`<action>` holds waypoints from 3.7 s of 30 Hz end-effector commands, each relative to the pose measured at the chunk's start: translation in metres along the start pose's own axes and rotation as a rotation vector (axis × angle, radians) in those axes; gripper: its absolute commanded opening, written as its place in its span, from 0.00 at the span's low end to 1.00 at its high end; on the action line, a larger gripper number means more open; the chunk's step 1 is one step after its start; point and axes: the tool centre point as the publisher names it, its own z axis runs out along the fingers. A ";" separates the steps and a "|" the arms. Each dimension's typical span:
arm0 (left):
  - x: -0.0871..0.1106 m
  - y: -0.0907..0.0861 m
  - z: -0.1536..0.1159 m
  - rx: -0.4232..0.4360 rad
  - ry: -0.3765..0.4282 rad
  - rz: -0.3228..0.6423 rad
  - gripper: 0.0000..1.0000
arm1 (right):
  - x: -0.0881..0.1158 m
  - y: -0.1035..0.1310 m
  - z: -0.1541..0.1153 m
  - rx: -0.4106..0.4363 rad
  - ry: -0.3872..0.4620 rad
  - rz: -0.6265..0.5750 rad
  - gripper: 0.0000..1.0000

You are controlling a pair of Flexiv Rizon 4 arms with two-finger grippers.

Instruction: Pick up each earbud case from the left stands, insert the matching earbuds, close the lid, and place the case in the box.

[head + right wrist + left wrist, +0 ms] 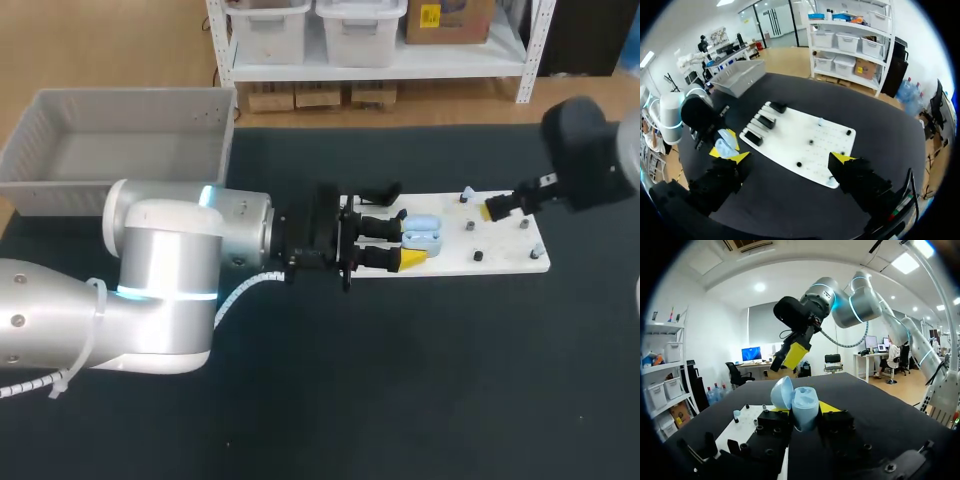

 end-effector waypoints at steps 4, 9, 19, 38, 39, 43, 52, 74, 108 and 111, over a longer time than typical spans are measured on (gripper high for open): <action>0.001 -0.002 0.000 -0.008 -0.004 0.004 0.00 | 0.010 -0.012 -0.013 0.267 0.147 -0.027 1.00; 0.001 -0.002 0.000 -0.008 -0.004 0.004 0.00 | 0.023 -0.023 -0.009 0.283 0.280 -0.082 1.00; 0.001 -0.002 0.000 -0.008 -0.004 0.004 0.00 | 0.040 -0.043 -0.001 0.314 0.390 -0.127 1.00; 0.001 -0.002 0.000 -0.008 -0.004 0.004 0.00 | 0.058 -0.058 0.029 0.294 0.466 -0.139 0.67; 0.001 -0.002 0.000 -0.008 -0.004 0.004 0.00 | 0.059 -0.058 0.031 0.291 0.470 -0.138 0.66; 0.001 -0.002 0.000 -0.008 -0.004 0.004 0.00 | 0.061 -0.059 0.036 0.285 0.479 -0.135 0.59; 0.001 -0.002 0.000 -0.008 -0.004 0.004 0.00 | 0.070 -0.064 0.044 0.284 0.495 -0.125 0.49; 0.001 -0.002 0.000 -0.008 -0.004 0.004 0.00 | 0.075 -0.067 0.053 0.299 0.487 -0.125 0.40; 0.001 -0.002 0.000 -0.008 -0.004 0.004 0.00 | 0.077 -0.071 0.057 0.329 0.480 -0.120 0.27; 0.001 -0.002 0.000 -0.008 -0.004 0.004 0.00 | 0.076 -0.070 0.057 0.331 0.479 -0.125 0.26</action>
